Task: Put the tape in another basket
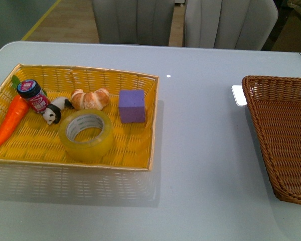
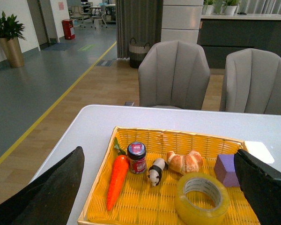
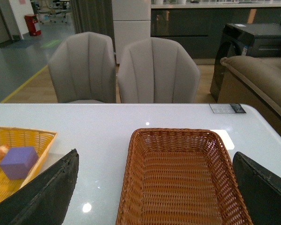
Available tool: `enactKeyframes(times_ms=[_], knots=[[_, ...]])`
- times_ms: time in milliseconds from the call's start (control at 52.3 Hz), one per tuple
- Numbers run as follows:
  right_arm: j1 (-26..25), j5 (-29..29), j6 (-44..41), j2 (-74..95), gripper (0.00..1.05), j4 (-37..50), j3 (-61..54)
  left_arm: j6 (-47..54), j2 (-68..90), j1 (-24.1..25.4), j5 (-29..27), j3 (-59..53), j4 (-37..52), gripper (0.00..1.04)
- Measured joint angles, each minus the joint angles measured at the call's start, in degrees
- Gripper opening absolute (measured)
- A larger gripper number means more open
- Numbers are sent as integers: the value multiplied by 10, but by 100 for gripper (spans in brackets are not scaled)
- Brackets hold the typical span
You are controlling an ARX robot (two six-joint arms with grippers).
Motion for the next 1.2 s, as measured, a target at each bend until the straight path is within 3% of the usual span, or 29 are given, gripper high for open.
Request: enactKeyframes(times_ms=[1205], knots=[[0,-1,1,1,96,-1,0,0,0,0,0,0,0,96]])
